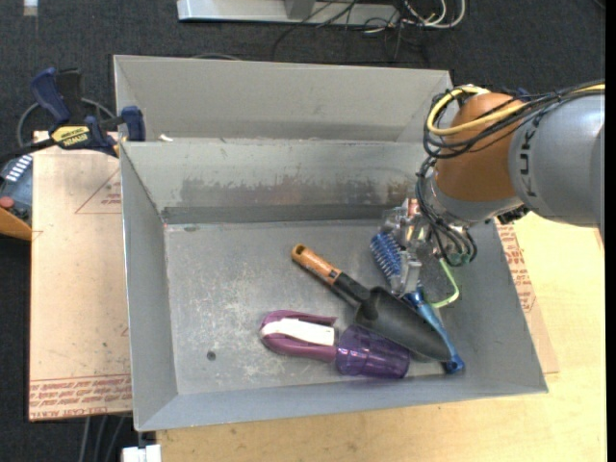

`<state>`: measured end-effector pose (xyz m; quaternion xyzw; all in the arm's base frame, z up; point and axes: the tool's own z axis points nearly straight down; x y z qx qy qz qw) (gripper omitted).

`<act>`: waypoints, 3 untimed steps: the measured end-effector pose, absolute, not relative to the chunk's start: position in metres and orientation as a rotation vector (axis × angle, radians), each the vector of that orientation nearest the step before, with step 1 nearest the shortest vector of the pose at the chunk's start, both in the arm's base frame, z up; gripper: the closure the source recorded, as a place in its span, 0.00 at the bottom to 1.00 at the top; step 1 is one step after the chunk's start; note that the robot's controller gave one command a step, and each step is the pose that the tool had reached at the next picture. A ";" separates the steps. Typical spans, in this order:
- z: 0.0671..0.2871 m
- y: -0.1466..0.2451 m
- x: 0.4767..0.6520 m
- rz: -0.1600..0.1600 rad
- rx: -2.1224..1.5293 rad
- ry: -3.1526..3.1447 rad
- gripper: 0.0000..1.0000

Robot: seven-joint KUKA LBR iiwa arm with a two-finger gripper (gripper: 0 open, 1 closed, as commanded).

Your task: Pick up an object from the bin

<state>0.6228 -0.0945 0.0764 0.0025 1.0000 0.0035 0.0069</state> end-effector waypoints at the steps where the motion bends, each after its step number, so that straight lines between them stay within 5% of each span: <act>1: 0.116 -0.113 0.624 0.020 -0.168 3.116 1.00; 2: 0.076 -0.117 0.603 0.032 0.130 3.093 1.00; 3: 0.074 -0.096 0.600 0.032 0.258 3.097 1.00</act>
Offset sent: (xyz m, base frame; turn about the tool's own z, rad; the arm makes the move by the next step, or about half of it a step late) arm -0.0293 -0.0306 -0.0064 0.0718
